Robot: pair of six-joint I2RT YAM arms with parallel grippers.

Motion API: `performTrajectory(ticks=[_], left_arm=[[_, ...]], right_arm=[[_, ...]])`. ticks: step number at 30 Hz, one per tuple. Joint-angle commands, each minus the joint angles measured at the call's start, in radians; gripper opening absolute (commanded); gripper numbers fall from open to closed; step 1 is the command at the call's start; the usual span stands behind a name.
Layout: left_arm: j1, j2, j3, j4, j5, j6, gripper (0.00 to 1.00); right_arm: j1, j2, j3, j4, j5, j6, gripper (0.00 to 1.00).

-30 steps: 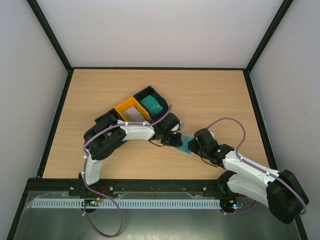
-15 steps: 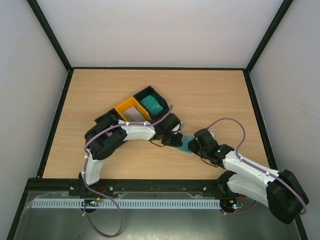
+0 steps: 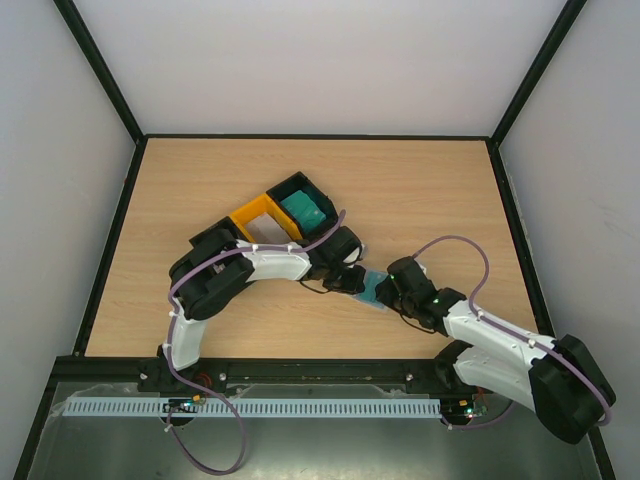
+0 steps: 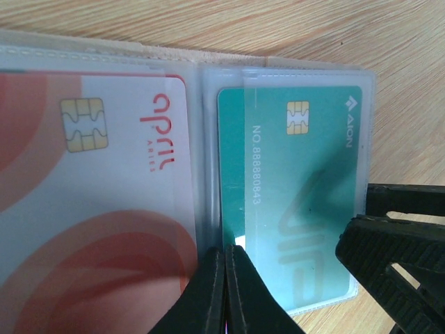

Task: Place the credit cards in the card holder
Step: Insert the credit card into the card holder, then turn over the card slot in the card holder.

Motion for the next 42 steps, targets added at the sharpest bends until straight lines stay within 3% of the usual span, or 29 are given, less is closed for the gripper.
performTrajectory(ticks=[1, 17, 23, 24, 29, 32, 37, 42], left_arm=[[0.01, 0.028, -0.035, -0.06, -0.054, -0.008, 0.02], [0.012, 0.022, -0.039, -0.044, -0.03, -0.007, 0.02], [0.012, 0.004, -0.034, -0.031, -0.01, -0.005, 0.04], [0.011, -0.006, -0.032, -0.031, -0.01, -0.003, 0.07], [0.015, -0.092, -0.021, -0.05, -0.017, 0.014, 0.33], [0.021, -0.158, -0.011, -0.089, -0.06, 0.026, 0.42], [0.048, -0.276, -0.019, -0.16, -0.183, 0.025, 0.47], [0.116, -0.391, -0.067, -0.182, -0.224, 0.018, 0.51]], right_arm=[[-0.004, 0.015, -0.01, -0.016, 0.039, 0.022, 0.33], [-0.004, 0.03, -0.052, 0.165, -0.062, 0.079, 0.2], [-0.004, 0.072, -0.047, 0.165, -0.029, 0.076, 0.07], [-0.004, 0.081, -0.038, 0.153, -0.02, 0.068, 0.03], [-0.004, 0.081, 0.007, 0.034, 0.044, 0.011, 0.02], [-0.005, 0.083, 0.058, -0.088, 0.093, -0.046, 0.02], [-0.004, 0.097, 0.132, -0.231, 0.174, -0.122, 0.02], [-0.004, 0.177, 0.186, -0.238, 0.153, -0.157, 0.02]])
